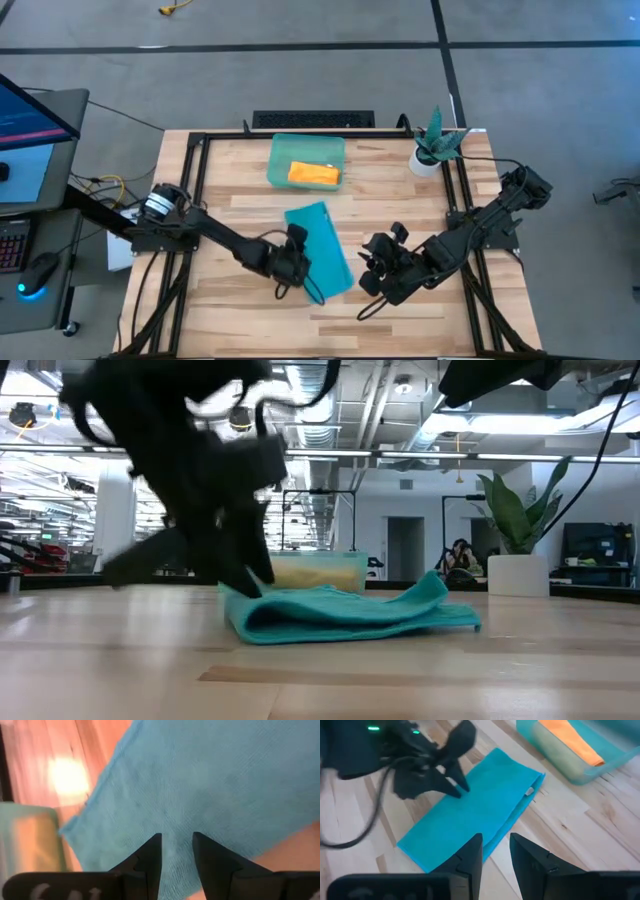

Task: Roll microfiber towels into tight, uniform cylinder then place into a basket
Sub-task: Roll the blue microfiber towel

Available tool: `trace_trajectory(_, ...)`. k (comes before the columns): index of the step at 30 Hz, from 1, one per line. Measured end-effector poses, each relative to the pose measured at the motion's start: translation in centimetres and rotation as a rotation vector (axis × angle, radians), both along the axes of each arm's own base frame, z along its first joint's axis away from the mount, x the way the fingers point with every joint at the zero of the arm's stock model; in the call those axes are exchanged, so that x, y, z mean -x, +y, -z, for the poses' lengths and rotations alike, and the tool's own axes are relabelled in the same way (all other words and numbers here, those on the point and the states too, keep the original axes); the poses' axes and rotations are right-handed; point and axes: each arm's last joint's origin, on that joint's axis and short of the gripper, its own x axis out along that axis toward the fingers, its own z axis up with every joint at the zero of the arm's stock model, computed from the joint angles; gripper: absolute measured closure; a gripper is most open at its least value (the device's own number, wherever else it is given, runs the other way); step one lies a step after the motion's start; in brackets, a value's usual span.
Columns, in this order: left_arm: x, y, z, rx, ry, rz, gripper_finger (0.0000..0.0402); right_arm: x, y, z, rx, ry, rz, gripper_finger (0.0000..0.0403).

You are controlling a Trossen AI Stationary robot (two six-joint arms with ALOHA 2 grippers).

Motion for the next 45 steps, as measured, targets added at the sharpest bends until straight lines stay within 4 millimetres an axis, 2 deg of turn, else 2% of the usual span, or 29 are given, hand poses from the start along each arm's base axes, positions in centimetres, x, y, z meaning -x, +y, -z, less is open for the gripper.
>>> trace_trajectory(7, 0.0, -3.7, -2.8, 0.035, -0.019, 0.014, 0.0299, 0.0, 0.0, 0.0, 0.000, 0.000, 0.000, 0.0281)
trace_trajectory(13, -0.6, -6.1, -2.7, 0.224, -0.188, 0.074, 0.0299, 0.0, 0.0, 0.0, 0.000, 0.000, 0.000, 0.0281)
trace_trajectory(17, -1.0, -6.3, -1.5, 0.262, -0.228, 0.049, 0.0299, 0.0, 0.0, 0.0, -0.001, -0.002, 0.000, 0.0281)
trace_trajectory(23, -1.2, -6.5, 1.3, 0.239, -0.166, 0.041, 0.0299, -0.1, -0.4, 0.7, 0.011, 0.016, 0.012, 0.0281)
trace_trajectory(26, -1.5, -6.8, 1.9, 0.213, -0.161, 0.075, 0.0299, -0.1, -0.8, 1.0, 0.018, 0.031, 0.022, 0.0281)
trace_trajectory(30, -1.2, -7.1, 1.7, 0.215, -0.130, 0.116, 0.0299, -0.3, -1.1, 1.0, 0.015, 0.026, 0.034, 0.0281)
trace_trajectory(40, 1.7, -9.2, 1.0, 0.181, 0.013, 0.234, 0.0299, -0.4, -1.2, 1.0, 0.013, 0.024, 0.039, 0.0281)
trace_trajectory(45, 2.7, -9.4, -0.4, 0.131, -0.004, 0.237, 0.0299, -0.4, -1.2, 1.0, 0.013, 0.025, 0.039, 0.0281)
